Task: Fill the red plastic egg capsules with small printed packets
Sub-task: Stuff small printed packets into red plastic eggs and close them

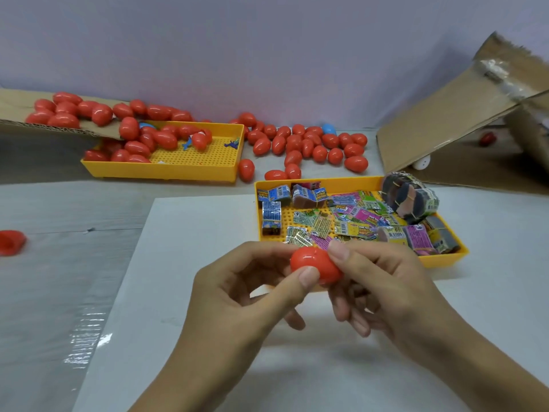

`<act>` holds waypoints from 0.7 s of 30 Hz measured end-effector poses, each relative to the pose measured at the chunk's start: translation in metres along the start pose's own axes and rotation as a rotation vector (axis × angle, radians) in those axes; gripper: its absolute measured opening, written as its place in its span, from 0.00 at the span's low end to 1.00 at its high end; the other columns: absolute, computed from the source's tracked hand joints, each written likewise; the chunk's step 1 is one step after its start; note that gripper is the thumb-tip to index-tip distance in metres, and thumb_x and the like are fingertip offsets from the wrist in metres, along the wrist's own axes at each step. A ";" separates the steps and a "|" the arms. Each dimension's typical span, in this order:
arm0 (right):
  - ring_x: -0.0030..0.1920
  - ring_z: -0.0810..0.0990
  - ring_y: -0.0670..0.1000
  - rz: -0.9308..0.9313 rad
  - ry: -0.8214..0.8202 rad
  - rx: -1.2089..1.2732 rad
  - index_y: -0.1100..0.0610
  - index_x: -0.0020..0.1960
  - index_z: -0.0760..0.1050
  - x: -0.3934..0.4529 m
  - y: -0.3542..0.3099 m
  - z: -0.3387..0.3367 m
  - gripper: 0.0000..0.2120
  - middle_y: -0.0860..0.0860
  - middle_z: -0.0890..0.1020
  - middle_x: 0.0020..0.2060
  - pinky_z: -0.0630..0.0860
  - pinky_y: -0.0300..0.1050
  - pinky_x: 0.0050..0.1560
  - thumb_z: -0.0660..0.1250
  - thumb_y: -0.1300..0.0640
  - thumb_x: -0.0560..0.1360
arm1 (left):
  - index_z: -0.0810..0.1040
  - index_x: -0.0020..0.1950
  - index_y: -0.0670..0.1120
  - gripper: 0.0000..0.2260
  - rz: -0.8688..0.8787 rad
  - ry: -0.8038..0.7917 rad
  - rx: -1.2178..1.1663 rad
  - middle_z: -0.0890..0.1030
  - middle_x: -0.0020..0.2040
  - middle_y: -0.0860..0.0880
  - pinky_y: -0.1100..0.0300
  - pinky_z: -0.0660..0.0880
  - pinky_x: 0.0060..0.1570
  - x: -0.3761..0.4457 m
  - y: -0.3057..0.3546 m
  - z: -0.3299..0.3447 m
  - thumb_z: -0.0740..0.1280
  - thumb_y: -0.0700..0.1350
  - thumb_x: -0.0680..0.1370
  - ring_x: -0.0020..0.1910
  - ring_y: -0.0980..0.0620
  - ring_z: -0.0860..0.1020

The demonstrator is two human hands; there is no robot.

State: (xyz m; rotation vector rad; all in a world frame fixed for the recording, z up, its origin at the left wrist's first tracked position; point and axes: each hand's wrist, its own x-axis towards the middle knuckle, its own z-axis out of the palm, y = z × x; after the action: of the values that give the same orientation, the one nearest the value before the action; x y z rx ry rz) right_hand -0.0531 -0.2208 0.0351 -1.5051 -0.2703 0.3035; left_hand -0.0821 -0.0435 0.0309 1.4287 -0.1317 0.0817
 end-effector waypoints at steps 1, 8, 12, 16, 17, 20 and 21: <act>0.18 0.72 0.49 -0.019 0.007 -0.005 0.64 0.37 0.75 0.000 0.000 -0.001 0.23 0.56 0.79 0.24 0.63 0.32 0.21 0.67 0.42 0.71 | 0.86 0.47 0.46 0.14 -0.026 -0.005 -0.026 0.81 0.35 0.42 0.59 0.77 0.29 0.000 -0.001 0.000 0.76 0.50 0.65 0.31 0.49 0.79; 0.29 0.84 0.51 -0.248 0.135 -0.272 0.54 0.43 0.82 -0.008 -0.001 0.004 0.10 0.51 0.85 0.33 0.73 0.36 0.23 0.75 0.48 0.67 | 0.86 0.46 0.47 0.14 -0.186 0.010 -0.137 0.77 0.32 0.42 0.58 0.76 0.25 0.005 0.003 0.000 0.74 0.55 0.68 0.28 0.46 0.78; 0.36 0.85 0.46 -0.441 0.162 -0.498 0.52 0.49 0.82 -0.009 0.002 0.006 0.12 0.43 0.85 0.39 0.77 0.39 0.28 0.78 0.51 0.68 | 0.86 0.44 0.47 0.17 -0.240 0.031 -0.143 0.76 0.29 0.42 0.58 0.74 0.23 0.005 0.004 0.001 0.70 0.59 0.66 0.25 0.46 0.77; 0.39 0.84 0.47 -0.529 0.142 -0.526 0.53 0.51 0.81 -0.008 0.004 0.003 0.13 0.43 0.84 0.42 0.77 0.42 0.27 0.77 0.57 0.68 | 0.85 0.42 0.46 0.16 -0.245 0.020 -0.102 0.77 0.29 0.42 0.58 0.75 0.23 0.004 0.003 0.002 0.72 0.58 0.66 0.25 0.46 0.78; 0.39 0.84 0.47 -0.536 0.140 -0.536 0.54 0.52 0.81 -0.007 0.005 0.003 0.13 0.43 0.83 0.42 0.77 0.42 0.27 0.77 0.57 0.68 | 0.86 0.43 0.45 0.15 -0.236 0.021 -0.093 0.78 0.30 0.42 0.58 0.76 0.24 0.004 0.002 0.002 0.72 0.56 0.66 0.26 0.46 0.78; 0.40 0.84 0.48 -0.528 0.138 -0.538 0.53 0.52 0.81 -0.006 0.005 0.002 0.13 0.43 0.83 0.43 0.77 0.41 0.28 0.77 0.57 0.69 | 0.86 0.45 0.45 0.12 -0.215 0.016 -0.094 0.80 0.33 0.40 0.57 0.78 0.27 0.004 -0.001 0.000 0.73 0.52 0.68 0.28 0.46 0.79; 0.40 0.84 0.48 -0.513 0.133 -0.518 0.52 0.53 0.81 -0.006 0.004 0.002 0.13 0.44 0.83 0.44 0.77 0.40 0.29 0.77 0.57 0.69 | 0.86 0.46 0.45 0.12 -0.210 0.009 -0.100 0.81 0.34 0.39 0.57 0.78 0.28 0.004 -0.001 -0.001 0.74 0.51 0.69 0.29 0.46 0.80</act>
State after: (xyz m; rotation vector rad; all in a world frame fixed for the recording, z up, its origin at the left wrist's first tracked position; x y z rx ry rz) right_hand -0.0598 -0.2207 0.0309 -1.8857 -0.6489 -0.3000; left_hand -0.0780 -0.0430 0.0305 1.3346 0.0217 -0.0905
